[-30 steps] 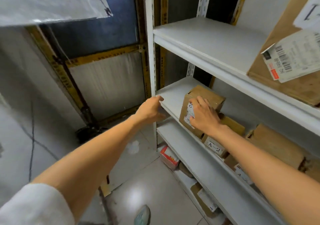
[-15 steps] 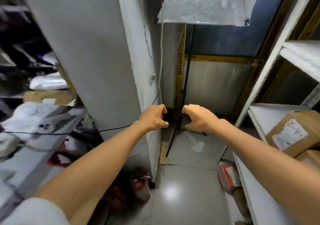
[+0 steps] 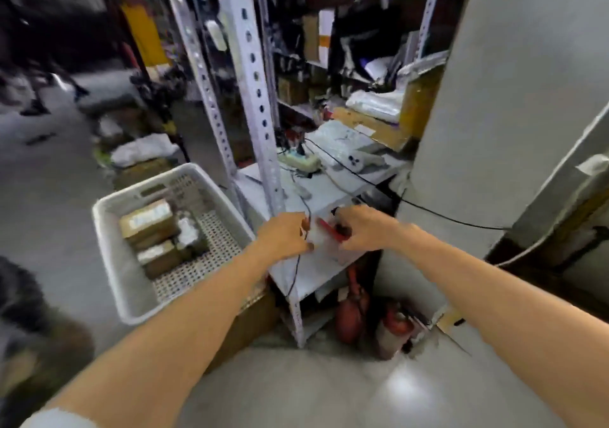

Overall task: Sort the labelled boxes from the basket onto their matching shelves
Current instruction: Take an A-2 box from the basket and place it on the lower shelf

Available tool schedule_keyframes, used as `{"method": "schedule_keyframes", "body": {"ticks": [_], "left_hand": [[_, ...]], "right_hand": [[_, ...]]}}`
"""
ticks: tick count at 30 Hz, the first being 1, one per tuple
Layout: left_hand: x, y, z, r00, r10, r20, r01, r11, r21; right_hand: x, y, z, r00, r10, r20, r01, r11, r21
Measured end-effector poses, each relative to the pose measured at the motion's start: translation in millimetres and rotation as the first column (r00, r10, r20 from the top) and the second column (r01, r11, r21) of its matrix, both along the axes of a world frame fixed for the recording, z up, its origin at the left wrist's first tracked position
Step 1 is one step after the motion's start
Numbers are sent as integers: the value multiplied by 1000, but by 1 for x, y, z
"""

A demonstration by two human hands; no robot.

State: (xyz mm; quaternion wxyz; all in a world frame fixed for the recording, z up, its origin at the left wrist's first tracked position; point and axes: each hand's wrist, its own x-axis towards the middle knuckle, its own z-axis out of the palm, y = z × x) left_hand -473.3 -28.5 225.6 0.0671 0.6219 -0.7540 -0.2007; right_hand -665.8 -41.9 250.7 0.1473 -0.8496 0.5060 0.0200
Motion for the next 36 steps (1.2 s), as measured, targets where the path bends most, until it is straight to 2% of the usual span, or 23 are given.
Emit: {"method": "schedule_keyframes", "body": {"ticks": [4, 9, 16, 22, 29, 36], "left_hand": [[116, 31, 12, 979, 203, 18, -203, 979, -1], [231, 78, 15, 909, 416, -4, -416, 909, -14], [331, 92, 0, 829, 560, 1, -560, 829, 7], [369, 50, -17, 817, 577, 3, -577, 816, 31], [426, -39, -24, 780, 624, 52, -626, 779, 44], [470, -129, -32, 764, 643, 60, -646, 761, 62]], "right_hand": [[123, 1, 15, 985, 167, 36, -169, 985, 39], [244, 12, 10, 939, 344, 13, -344, 938, 33], [340, 4, -4, 887, 461, -17, -459, 886, 73], [377, -50, -20, 889, 456, -51, -449, 888, 100], [440, -150, -38, 886, 463, 6, -462, 884, 63], [494, -236, -46, 858, 513, 23, -512, 850, 122]]}}
